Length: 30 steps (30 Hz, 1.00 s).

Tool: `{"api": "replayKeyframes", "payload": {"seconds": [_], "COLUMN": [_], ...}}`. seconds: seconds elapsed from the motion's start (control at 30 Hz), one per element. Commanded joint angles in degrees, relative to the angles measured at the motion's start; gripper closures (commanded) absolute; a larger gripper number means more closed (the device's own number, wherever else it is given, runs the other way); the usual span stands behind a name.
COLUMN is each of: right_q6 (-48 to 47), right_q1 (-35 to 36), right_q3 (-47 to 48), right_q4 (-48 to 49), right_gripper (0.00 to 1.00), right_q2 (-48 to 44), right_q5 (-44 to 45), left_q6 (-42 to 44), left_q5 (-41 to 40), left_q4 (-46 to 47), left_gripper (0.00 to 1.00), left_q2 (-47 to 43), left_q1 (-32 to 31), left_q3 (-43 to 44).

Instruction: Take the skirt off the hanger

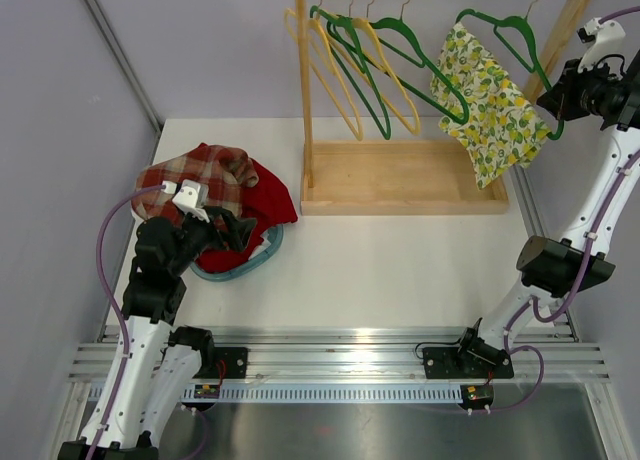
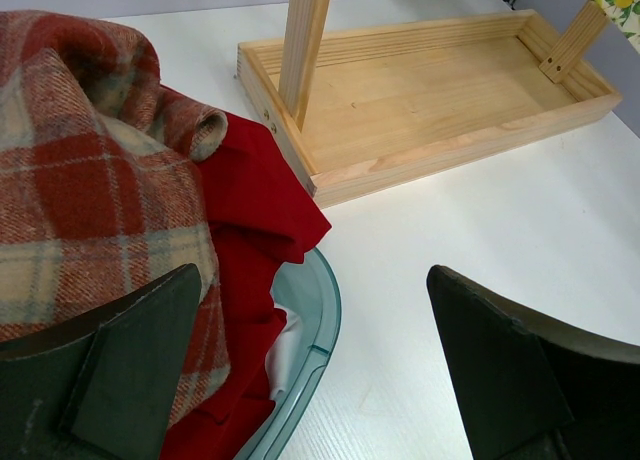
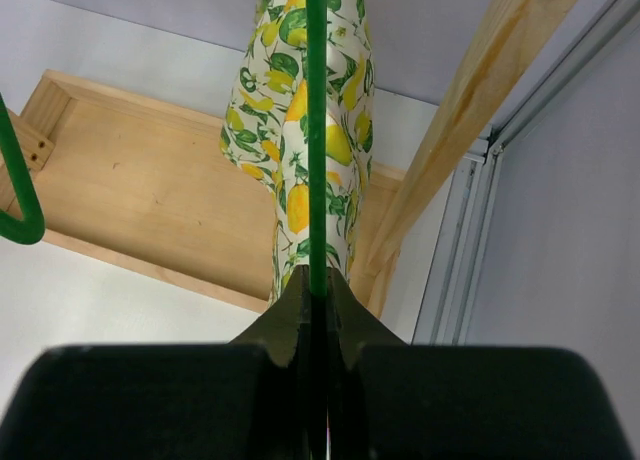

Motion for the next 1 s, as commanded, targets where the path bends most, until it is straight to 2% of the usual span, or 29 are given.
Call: {"api": "replayKeyframes", "payload": {"seconds": [0.0,0.13,0.3,0.5,0.8,0.97], "right_q6": [0.49,5.24,14.54,19.48,17.47,13.61], "right_q1": [-0.11,-0.02,-0.02,-0.02,-0.02,-0.02], "right_q3": [-0.33,-4.37,-10.35,-13.95,-19.84,-29.58], "right_q4": [0.83,6.8,18.92,25.88,26.68,25.98], "right_gripper": [1.0,1.0,1.0,1.0,1.0,1.0], "right_q2": [-2.05,-7.5,-13.92,-18.66,-24.02,-29.82], "right_q5": [-4.61,-7.85,-10.41,-10.85,-8.66,-3.21], "left_q6": [0.73,0.47,-0.06,-0.58,-2.43,-2.43], "left_q5": [1.35,1.8,2.76,2.41,3.38,5.48], "left_q4": [1.54,2.33,4.08,4.79,6.19,7.77], "left_gripper": [0.01,0.01,0.01,0.01,0.01,0.01], "left_q2": [-0.23,-0.58,-1.28,-1.37,-1.11,-1.28], "left_q1": [-0.18,-0.18,-0.18,-0.27,-0.53,-2.29], "left_q3": [-0.16,-0.52,-1.22,-1.48,-1.75,-2.36]}}
